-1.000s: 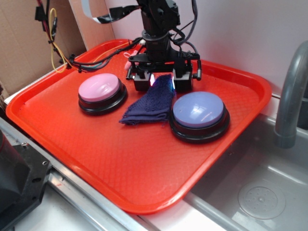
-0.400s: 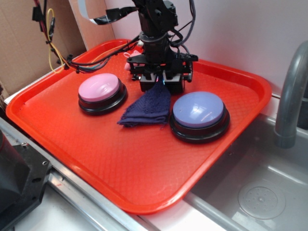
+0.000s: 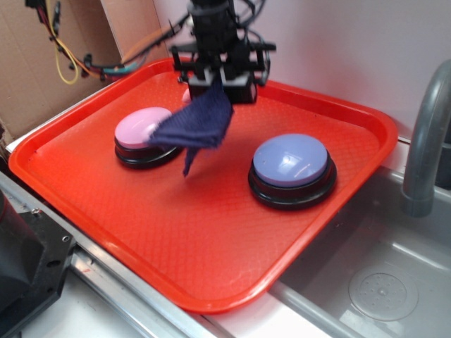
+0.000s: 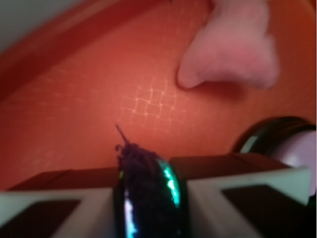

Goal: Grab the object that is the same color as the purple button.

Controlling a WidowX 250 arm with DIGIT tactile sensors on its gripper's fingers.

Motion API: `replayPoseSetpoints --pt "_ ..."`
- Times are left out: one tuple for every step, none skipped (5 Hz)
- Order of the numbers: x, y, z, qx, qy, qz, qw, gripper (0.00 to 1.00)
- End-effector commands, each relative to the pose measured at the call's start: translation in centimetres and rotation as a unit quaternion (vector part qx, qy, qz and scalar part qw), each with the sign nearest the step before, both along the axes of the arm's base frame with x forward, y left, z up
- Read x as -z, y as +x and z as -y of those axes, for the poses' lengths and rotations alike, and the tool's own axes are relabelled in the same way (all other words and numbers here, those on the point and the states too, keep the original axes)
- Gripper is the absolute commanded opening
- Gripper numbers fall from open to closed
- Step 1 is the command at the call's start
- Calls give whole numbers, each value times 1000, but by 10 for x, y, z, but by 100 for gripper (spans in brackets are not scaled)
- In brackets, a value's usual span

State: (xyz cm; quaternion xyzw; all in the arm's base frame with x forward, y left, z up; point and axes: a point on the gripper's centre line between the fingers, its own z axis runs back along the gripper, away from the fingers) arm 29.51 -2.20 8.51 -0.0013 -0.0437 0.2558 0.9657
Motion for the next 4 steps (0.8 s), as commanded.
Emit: replayPoseSetpoints --pt "-82 -30 -21 101 13 55 993 0" --pt "-103 -62 -29 129 21 38 991 0" --pt "-113 -89 -35 112 18 33 993 0" --pt "-116 -110 -37 101 6 12 995 0"
